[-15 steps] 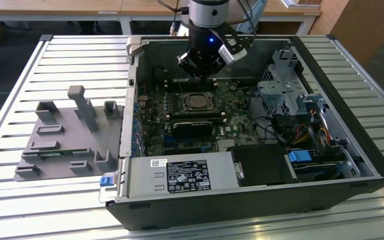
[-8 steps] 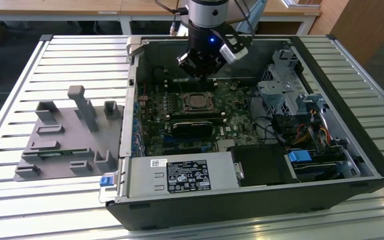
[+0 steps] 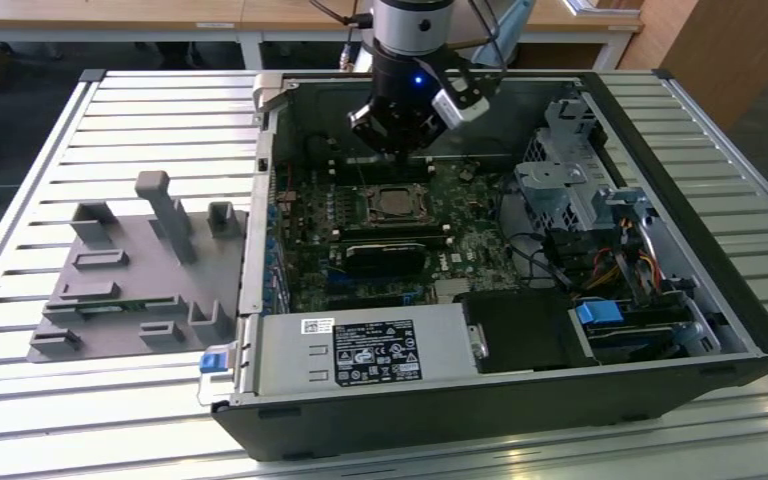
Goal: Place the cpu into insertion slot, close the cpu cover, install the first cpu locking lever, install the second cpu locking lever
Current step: 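Install the first cpu locking lever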
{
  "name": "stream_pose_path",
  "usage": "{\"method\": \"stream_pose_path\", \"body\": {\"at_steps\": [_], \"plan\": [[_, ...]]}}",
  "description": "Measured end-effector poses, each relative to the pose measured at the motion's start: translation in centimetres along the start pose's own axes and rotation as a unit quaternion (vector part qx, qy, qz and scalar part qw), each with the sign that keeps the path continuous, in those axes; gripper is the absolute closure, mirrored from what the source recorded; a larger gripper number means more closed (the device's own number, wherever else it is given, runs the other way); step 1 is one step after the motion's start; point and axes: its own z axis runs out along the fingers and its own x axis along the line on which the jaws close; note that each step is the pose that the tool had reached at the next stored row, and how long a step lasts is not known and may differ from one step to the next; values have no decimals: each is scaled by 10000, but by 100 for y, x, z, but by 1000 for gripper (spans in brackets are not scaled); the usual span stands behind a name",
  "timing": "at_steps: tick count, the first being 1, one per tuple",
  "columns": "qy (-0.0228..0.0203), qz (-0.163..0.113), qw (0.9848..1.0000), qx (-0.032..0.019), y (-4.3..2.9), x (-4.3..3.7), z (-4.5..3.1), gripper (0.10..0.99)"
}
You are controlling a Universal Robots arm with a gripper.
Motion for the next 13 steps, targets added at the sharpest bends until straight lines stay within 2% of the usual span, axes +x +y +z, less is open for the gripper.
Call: {"method": "stream_pose_path", "body": {"at_steps": [1, 10, 13], "plan": [[10, 14, 10000, -3, 0, 4, -1, 969], [-2, 17, 10000, -4, 22, 172, -2, 969], [-2, 17, 10000, -4, 26, 196, -2, 969]]}}
